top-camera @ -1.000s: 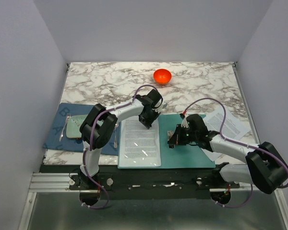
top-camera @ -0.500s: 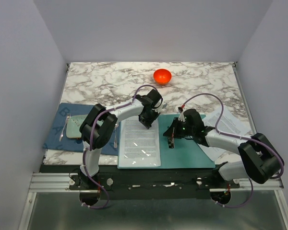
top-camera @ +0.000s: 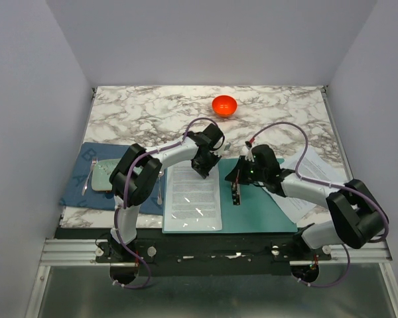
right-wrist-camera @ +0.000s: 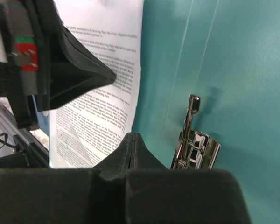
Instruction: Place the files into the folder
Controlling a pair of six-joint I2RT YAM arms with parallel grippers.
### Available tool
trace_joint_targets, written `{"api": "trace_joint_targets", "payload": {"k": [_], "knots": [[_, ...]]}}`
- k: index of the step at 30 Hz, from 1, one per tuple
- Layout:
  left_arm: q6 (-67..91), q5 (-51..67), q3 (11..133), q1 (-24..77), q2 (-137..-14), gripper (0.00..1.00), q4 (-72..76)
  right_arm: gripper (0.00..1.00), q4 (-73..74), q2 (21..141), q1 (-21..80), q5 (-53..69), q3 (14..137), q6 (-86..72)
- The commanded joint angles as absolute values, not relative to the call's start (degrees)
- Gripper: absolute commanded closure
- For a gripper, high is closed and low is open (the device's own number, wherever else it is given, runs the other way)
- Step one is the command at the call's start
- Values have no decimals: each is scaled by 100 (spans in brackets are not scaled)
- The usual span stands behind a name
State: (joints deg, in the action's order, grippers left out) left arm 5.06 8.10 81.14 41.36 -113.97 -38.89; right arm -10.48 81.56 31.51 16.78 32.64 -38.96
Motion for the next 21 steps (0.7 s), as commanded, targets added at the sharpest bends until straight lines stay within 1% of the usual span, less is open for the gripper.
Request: {"api": "trace_joint_targets", "payload": {"k": [1, 2, 3, 5, 6, 8, 10, 11, 12, 14, 21], "knots": [[404, 589, 7998, 4122, -11303, 100, -4052, 98, -293, 7534, 3094, 1109, 3760, -3481], [404, 598, 8007, 4122, -11303, 100, -4060, 81, -38, 7410, 3085, 881, 3840, -3385], [396, 598, 8016, 4122, -11303, 100, -4069, 69, 617, 7279, 3076, 331, 3963, -3149], [387, 615, 8042, 4122, -11311, 100, -4113, 51, 1210, 7111, 3076, -226, 4279, -2937], [387, 624, 8068, 4122, -11312, 100, -4113, 48, 1735, 7093, 3076, -742, 4359, -2805], [395, 624, 8095, 4113, -11329, 100, -4122, 39, 2099, 7128, 3076, -1237, 4482, -2760], [387, 633, 8121, 4122, -11347, 100, -4131, 39, 2582, 7320, 3076, -1800, 4605, -2716], [387, 642, 8121, 4122, -11347, 100, -4131, 45, 2767, 7626, 3076, -1967, 4797, -2742], [387, 650, 8130, 4113, -11355, 100, -4131, 48, 3151, 7846, 3076, -2186, 4929, -2812], [404, 668, 8121, 4122, -11355, 100, -4131, 50, 3348, 8311, 3076, -2250, 5079, -2812], [396, 694, 8121, 4113, -11382, 100, -4140, 49, 3348, 8578, 3076, -2347, 5212, -2760]]}}
